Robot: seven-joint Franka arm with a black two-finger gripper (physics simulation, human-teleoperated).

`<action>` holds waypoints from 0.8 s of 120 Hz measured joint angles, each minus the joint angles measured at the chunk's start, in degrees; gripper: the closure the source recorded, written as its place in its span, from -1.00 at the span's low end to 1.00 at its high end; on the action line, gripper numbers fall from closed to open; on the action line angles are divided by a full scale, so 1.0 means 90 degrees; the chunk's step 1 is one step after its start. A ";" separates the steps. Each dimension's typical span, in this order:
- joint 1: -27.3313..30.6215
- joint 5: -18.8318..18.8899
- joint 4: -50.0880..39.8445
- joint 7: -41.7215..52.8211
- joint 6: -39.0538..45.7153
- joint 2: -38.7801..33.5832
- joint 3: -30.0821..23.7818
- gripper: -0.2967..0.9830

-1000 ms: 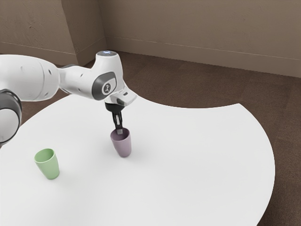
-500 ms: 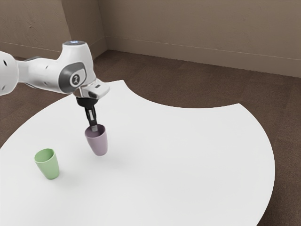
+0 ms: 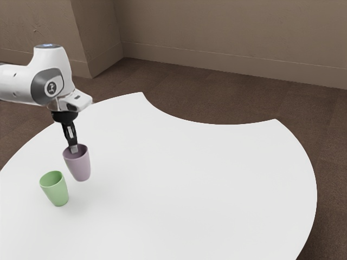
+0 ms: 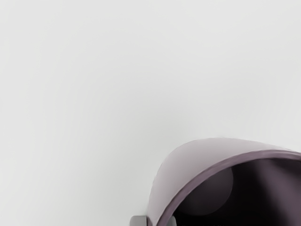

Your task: Place the right cup onto the left cup

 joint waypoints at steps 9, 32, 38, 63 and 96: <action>0.0133 0.0065 0.0001 -0.0007 -0.0086 -0.0132 0.0001 0.69; -0.0025 0.0193 -0.0030 -0.0050 -0.0334 -0.0352 -0.0006 0.69; -0.0133 0.0205 -0.0054 -0.0060 -0.0388 -0.0415 -0.0006 0.69; 0.0132 0.0260 -0.0226 -0.0104 -0.0593 -0.0570 0.0003 0.69; 0.0290 0.0426 -0.0227 -0.0141 -0.0724 -0.0567 0.0017 0.69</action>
